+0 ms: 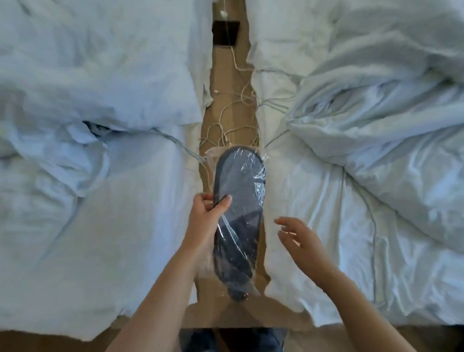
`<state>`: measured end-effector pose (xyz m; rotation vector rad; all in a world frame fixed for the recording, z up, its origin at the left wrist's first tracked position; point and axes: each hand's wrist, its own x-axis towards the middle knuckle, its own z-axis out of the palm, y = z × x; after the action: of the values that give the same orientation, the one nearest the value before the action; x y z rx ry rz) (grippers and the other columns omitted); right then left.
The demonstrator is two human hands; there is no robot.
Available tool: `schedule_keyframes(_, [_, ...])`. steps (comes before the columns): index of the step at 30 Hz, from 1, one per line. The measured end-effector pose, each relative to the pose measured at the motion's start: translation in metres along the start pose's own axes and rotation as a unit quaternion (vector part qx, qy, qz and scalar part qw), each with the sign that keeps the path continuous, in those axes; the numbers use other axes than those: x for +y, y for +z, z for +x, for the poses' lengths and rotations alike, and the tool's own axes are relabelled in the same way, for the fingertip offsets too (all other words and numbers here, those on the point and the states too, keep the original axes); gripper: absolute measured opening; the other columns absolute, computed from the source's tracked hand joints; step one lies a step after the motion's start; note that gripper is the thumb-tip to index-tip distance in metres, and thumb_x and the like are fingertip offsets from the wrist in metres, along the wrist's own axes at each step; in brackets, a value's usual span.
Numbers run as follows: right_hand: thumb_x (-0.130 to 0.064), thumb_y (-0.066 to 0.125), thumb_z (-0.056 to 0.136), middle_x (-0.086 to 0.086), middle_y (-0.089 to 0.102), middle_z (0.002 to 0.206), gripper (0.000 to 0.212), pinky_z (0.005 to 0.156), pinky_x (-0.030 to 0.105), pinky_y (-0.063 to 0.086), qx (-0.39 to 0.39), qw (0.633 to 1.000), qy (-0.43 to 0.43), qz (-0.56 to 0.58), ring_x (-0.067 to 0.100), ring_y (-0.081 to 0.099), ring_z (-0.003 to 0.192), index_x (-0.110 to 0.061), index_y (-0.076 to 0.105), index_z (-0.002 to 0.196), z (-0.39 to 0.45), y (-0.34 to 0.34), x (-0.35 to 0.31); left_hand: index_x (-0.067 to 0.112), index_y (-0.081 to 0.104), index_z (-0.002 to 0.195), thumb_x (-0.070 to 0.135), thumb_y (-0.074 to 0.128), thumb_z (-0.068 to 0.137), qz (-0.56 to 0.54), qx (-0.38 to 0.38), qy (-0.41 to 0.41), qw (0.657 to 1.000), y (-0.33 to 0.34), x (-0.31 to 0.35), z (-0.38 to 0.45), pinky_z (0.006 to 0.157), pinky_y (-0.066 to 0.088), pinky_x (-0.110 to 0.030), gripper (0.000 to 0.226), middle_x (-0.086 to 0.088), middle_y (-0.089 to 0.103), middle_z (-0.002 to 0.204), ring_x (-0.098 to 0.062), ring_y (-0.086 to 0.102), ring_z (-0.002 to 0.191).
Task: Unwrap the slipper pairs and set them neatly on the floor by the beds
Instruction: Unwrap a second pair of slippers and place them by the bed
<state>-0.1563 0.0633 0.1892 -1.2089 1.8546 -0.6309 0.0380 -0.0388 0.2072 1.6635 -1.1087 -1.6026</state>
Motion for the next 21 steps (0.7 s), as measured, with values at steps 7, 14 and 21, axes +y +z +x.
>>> schedule_keyframes(7, [-0.037,0.052,0.095,-0.014,0.063,0.117,0.027,0.089,0.023,0.05,0.084,0.986,-0.04,0.139,0.003,0.06,0.106,-0.035,0.057,0.121,-0.098,-0.088,-0.167,0.019,0.054,0.109,0.037,0.074,0.078,-0.099,-0.064,0.016,0.993,-0.037,0.145,-0.116,0.101,0.046,-0.045,0.041,-0.006,0.068,0.109,-0.023,0.065,0.102])
schedule_keyframes(14, [-0.029,0.059,0.091,0.005,0.071,0.101,0.029,0.069,0.021,0.054,0.128,0.951,-0.086,0.27,0.013,0.071,0.088,-0.026,0.055,0.12,-0.155,-0.097,-0.257,0.015,0.056,0.112,0.025,0.071,0.084,-0.171,-0.145,0.063,0.972,-0.046,0.227,-0.201,0.08,0.056,-0.033,0.034,-0.005,0.072,0.106,-0.02,0.071,0.093])
schedule_keyframes(21, [-0.02,0.067,0.087,0.014,0.072,0.097,0.029,0.075,0.035,0.055,0.218,0.905,-0.066,0.36,0.025,0.071,0.088,-0.014,0.059,0.114,-0.187,-0.081,-0.271,0.024,0.051,0.107,0.029,0.074,0.08,-0.132,-0.194,0.094,0.967,-0.065,0.234,-0.22,0.073,0.058,-0.027,0.035,0.005,0.067,0.101,-0.007,0.071,0.081])
